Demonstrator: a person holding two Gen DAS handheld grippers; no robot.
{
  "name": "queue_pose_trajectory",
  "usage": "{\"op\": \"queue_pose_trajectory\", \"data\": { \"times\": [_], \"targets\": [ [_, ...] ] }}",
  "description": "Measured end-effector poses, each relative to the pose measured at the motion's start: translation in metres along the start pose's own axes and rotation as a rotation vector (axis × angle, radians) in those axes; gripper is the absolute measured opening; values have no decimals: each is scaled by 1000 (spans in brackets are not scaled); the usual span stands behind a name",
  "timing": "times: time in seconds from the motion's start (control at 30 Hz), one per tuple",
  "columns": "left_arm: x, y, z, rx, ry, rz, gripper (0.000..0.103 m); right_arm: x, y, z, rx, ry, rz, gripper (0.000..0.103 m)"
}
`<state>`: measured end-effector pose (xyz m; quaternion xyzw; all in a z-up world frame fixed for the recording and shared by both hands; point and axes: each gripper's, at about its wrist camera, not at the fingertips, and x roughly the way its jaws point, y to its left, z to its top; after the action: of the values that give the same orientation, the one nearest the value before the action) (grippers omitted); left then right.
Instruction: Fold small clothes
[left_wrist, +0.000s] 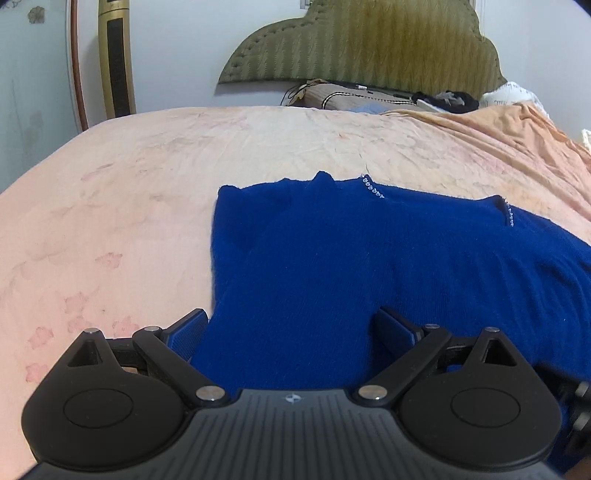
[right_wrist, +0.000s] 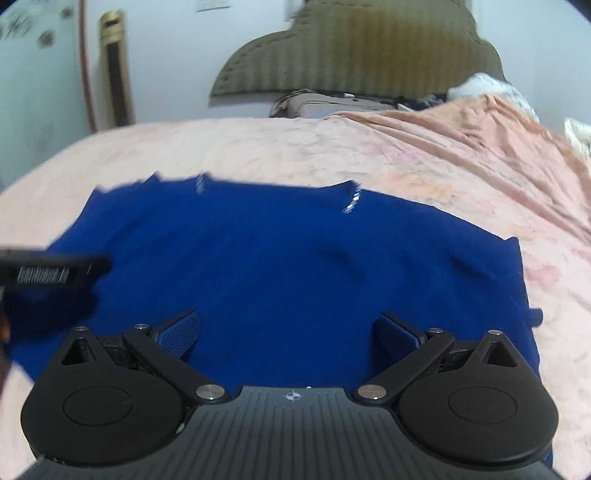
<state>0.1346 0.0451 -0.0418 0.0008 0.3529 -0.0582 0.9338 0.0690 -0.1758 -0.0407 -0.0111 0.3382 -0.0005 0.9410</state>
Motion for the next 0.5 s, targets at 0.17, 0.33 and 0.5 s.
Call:
{"op": "queue_pose_trajectory", "data": {
  "times": [0.17,0.33,0.5],
  "targets": [
    [-1,-3,-4,16,-24,10,99,-3,18,-18,-44,-23,-39,103],
    [-1,-2,-6,13,-42,9,99,-4,11,-23,-5,-42,-15,103],
    [-1,-2,-7,9,-47,6,99,-4,8,-22,-1,-40,-12,103]
  ]
}}
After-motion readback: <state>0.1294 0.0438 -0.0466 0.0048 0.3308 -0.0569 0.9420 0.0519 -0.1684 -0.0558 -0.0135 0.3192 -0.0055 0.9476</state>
